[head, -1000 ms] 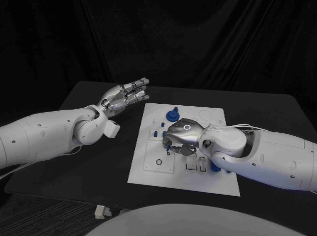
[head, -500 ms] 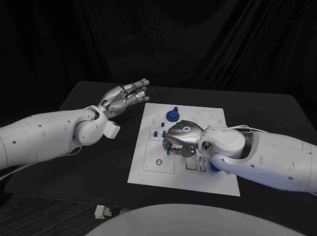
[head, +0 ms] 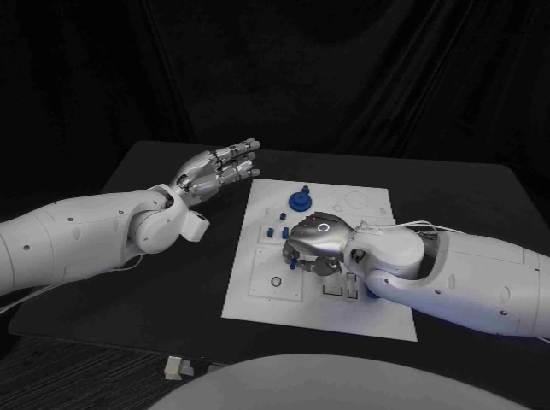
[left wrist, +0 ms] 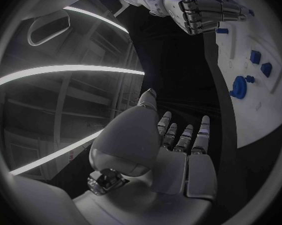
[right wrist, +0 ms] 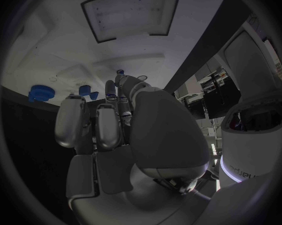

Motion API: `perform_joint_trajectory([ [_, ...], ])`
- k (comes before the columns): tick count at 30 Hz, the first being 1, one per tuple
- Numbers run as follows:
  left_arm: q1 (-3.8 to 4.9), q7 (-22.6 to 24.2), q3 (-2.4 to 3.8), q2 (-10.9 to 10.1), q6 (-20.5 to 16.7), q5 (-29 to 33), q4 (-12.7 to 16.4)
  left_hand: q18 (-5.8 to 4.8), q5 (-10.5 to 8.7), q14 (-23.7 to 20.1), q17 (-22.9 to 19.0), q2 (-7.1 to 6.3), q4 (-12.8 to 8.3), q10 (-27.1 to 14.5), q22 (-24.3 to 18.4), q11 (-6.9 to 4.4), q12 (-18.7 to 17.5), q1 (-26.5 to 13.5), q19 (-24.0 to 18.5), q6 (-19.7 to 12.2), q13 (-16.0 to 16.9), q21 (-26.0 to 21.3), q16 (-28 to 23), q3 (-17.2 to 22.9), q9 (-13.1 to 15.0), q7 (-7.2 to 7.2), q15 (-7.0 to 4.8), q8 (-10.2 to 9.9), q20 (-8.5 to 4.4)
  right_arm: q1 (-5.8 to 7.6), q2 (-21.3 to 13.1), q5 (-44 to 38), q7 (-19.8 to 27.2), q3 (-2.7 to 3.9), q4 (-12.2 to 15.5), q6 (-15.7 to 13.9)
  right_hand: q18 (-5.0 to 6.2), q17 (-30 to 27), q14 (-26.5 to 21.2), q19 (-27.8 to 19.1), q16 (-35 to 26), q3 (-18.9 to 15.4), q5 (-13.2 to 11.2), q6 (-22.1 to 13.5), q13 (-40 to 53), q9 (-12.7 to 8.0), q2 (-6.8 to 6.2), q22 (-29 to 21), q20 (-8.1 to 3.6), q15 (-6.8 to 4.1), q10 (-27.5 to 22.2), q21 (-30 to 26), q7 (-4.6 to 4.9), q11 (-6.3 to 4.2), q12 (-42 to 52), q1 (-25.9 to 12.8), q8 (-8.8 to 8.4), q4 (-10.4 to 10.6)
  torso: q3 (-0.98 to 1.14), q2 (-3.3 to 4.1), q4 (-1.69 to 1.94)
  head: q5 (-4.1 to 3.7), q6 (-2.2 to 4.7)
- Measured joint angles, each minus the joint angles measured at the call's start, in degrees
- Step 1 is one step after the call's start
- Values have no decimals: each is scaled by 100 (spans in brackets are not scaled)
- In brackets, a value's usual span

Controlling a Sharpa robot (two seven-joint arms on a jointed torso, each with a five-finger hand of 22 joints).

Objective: Assemble the parts on the task board

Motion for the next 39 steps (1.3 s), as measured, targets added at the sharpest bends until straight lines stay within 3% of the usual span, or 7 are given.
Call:
perform_joint_trajectory([
  [28,-19,0,0,17,53,1,0,2,0,21,-1,25,-16,-21,-12,20,0,25,0,-18,0,0,0,16,0,18,21,0,0,-57,30,-179,-6,-1,2,8,0,-15,0,-20,-21,16,14,-49,3,-8,-23,-2,20,0,20,-22,30,21,-22,-23,-50,-77,1,0,0,-8,0],
  [34,-21,1,0,24,80,1,-6,1,0,21,-1,45,-32,-21,-12,20,0,45,20,-20,0,22,0,33,0,20,21,0,21,-65,48,-187,-7,-1,1,46,0,-45,0,-20,-21,16,-158,-129,3,-7,-67,-2,20,0,21,-46,45,20,-71,-69,-128,-77,1,0,0,9,0],
  [39,-22,1,0,28,102,1,-14,2,0,21,-1,45,-39,-21,-11,20,0,45,20,-20,0,22,-1,40,0,20,20,0,20,-74,63,-191,-25,-2,-6,116,0,-138,0,-62,-94,16,-433,-442,-32,-72,-118,-3,62,0,-187,-208,-56,105,-202,-199,-333,-77,1,-1,0,9,0],
])
